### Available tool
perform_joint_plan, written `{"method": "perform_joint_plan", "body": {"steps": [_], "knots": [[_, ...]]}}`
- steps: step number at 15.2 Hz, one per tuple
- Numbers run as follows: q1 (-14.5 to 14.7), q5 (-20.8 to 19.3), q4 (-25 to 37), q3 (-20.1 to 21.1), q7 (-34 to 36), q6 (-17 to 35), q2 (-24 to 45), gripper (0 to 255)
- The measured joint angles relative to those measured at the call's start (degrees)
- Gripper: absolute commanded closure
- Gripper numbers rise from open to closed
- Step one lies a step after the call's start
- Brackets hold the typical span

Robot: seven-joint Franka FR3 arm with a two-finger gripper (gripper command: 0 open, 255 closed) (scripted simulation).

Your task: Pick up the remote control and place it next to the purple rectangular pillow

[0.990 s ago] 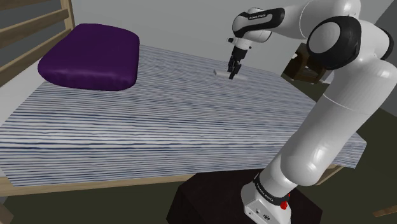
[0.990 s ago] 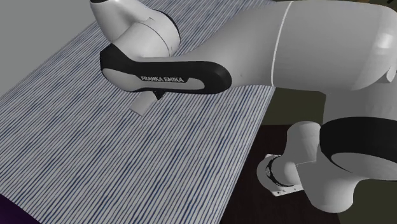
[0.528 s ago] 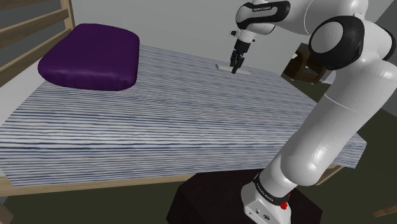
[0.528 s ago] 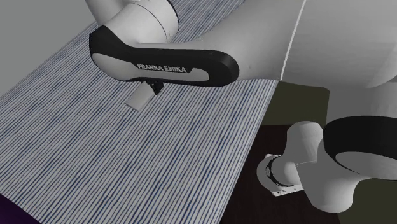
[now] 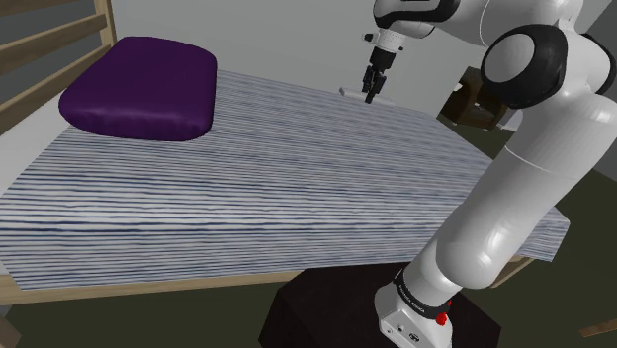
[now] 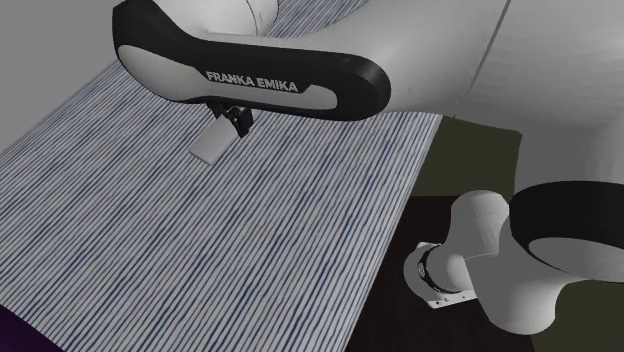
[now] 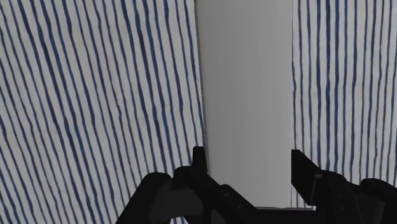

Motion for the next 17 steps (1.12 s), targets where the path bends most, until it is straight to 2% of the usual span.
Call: {"method": "perform_joint_plan", "body": {"steps": [7, 13, 17], "knots": [[-0.36, 0.62, 6.24, -0.19, -0.33, -5.28, 1.15, 255], [2.43, 2.36, 11.13, 2.32, 5.12, -6.97, 4.73, 255], [3.81, 4.27, 16.95, 3.9, 8.59, -8.9, 8.99, 255]]}}
